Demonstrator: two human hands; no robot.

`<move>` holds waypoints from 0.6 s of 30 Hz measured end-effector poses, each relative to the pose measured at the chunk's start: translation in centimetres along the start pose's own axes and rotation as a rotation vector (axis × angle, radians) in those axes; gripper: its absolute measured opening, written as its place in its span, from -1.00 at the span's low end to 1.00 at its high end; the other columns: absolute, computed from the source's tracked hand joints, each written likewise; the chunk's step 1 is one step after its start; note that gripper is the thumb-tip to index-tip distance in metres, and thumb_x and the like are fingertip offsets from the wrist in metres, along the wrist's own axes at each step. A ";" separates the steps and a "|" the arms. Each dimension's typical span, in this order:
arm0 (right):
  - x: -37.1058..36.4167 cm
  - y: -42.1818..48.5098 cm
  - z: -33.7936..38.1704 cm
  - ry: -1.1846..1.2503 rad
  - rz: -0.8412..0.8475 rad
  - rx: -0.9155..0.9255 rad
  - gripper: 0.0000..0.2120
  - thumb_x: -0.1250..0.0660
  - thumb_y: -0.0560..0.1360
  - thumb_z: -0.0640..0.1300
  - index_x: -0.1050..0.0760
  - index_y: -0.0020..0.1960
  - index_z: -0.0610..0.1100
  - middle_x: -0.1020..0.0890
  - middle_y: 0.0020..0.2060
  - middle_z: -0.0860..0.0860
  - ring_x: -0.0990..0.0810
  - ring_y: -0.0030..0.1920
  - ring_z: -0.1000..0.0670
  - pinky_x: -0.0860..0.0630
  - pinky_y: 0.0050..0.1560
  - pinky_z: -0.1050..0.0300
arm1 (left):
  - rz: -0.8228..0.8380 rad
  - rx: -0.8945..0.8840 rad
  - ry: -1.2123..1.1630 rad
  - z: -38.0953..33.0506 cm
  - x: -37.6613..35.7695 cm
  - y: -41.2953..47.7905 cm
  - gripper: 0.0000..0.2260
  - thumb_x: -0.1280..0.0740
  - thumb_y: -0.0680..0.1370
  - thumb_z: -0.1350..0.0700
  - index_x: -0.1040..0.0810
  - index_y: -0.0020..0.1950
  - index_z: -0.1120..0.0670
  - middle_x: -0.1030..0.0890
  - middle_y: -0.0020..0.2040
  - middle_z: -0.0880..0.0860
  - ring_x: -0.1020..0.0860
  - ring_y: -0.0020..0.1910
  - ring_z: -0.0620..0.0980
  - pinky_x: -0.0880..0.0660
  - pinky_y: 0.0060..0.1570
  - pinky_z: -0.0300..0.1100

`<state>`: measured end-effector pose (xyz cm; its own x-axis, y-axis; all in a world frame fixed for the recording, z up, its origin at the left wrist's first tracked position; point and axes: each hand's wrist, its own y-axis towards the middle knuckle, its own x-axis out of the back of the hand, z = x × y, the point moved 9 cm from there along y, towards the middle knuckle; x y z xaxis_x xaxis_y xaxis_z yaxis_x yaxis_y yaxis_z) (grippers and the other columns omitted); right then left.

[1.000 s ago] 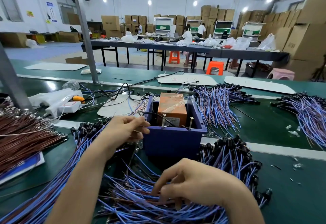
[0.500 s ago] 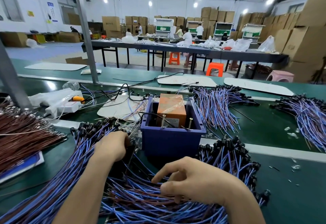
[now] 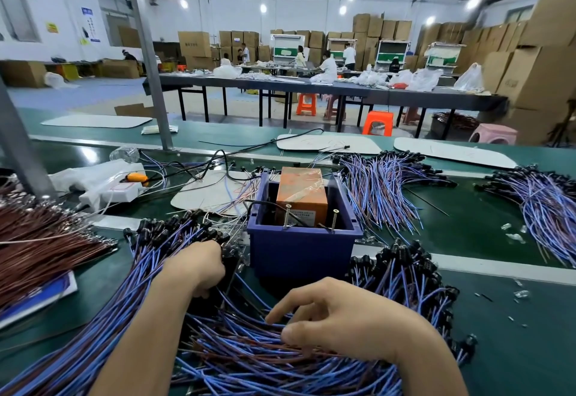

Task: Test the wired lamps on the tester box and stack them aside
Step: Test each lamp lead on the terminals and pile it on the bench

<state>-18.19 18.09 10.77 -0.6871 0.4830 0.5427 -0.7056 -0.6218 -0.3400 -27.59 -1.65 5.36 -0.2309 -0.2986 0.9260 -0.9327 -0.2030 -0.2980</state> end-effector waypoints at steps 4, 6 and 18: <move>-0.1 0.2 -0.2 -0.026 -0.008 0.000 -0.82 -0.33 0.53 0.02 -0.57 0.11 0.18 -0.64 -0.30 0.20 -0.55 -0.28 0.23 -0.40 -0.22 0.35 | 0.033 -0.021 -0.057 -0.2 -0.2 -0.4 -0.74 -0.12 0.51 0.24 -0.58 0.05 0.22 -0.68 -0.24 0.19 -0.62 -0.35 0.10 -0.58 -0.35 -0.15; 0.2 0.3 -0.3 -0.023 -0.046 0.002 -0.82 -0.33 0.52 0.03 -0.57 0.11 0.17 -0.65 -0.24 0.17 -0.60 -0.22 0.19 -0.48 -0.16 0.28 | 0.018 -0.063 -0.128 -0.6 0.6 -0.8 -0.76 -0.14 0.53 0.22 -0.60 -0.01 0.20 -0.68 -0.19 0.16 -0.60 -0.35 0.07 -0.48 -0.45 -0.26; 2.7 -0.7 2.5 0.280 -0.294 0.324 -0.77 -0.24 0.59 0.04 -0.52 0.16 0.32 -0.66 0.01 -0.04 -0.54 0.16 -0.17 -0.41 0.28 -0.21 | -0.257 -0.429 -0.898 -6.8 9.3 -10.6 -0.39 -0.05 0.42 -0.35 -0.72 -0.31 0.04 -0.70 -0.28 0.02 -0.67 -0.24 -0.08 -0.36 -0.08 -0.25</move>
<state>-19.09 18.26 14.39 -0.5188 0.7850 0.3386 -0.8167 -0.5722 0.0753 -21.76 4.09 18.69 0.1174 -0.9165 0.3823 -0.9859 -0.0614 0.1555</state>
